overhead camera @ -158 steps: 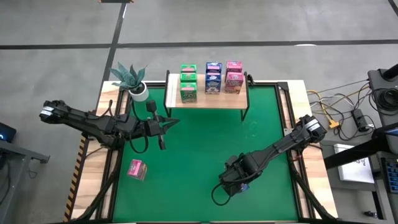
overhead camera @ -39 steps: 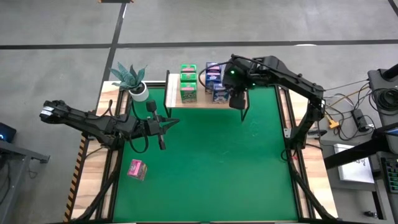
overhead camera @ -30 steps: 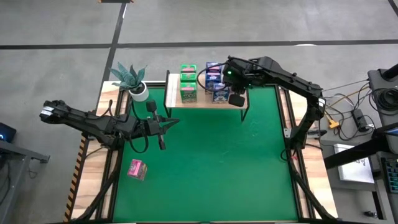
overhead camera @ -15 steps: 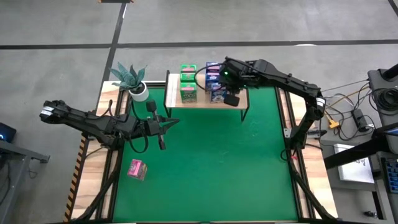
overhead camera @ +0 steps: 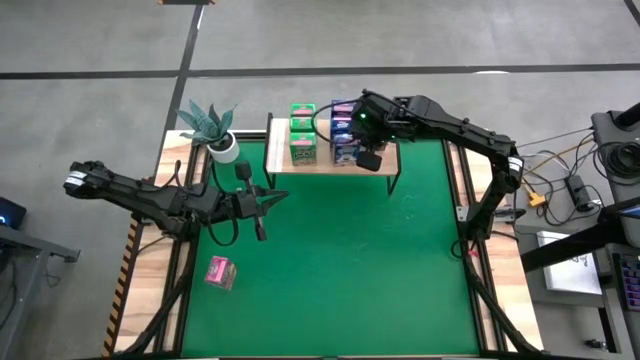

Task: Stack cereal on shelf
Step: Put the blue cereal box on the shelf aligned with the other blue cereal boxes

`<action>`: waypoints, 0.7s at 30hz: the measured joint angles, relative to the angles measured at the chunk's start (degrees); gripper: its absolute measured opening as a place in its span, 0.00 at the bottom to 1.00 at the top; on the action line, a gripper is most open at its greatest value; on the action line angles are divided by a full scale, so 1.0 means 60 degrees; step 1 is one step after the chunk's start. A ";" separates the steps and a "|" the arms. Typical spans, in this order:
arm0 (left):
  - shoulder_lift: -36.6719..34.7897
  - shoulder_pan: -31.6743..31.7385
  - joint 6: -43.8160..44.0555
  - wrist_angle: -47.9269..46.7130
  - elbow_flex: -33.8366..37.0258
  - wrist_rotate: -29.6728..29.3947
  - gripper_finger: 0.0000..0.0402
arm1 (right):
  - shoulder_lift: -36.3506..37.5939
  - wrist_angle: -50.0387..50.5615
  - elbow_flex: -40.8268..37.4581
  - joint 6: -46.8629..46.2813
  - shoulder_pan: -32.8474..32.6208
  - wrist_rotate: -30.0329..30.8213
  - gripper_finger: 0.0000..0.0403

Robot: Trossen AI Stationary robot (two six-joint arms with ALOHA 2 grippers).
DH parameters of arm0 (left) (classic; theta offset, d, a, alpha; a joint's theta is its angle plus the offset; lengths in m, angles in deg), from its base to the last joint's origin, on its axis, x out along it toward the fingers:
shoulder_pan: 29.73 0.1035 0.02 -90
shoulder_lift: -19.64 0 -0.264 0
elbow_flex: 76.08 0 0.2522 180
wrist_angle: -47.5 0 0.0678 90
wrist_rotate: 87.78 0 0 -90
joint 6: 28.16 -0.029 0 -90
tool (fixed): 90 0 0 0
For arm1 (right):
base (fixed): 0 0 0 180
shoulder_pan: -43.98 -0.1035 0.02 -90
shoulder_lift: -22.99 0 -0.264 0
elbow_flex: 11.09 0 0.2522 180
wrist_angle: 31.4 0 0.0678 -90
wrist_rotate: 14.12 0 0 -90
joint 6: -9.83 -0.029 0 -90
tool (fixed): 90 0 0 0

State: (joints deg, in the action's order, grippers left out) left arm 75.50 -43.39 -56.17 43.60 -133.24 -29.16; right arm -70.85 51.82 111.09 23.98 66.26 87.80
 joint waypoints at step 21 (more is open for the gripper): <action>0.0000 -0.0002 -0.0051 0.0000 0.0000 0.0002 0.00 | -0.0015 -0.0172 -0.0015 -0.0033 -0.0041 -0.0335 0.02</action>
State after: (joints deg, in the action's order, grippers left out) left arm 75.50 -43.40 -56.48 43.60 -133.24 -29.15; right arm -70.94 50.79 111.01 23.79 66.02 85.79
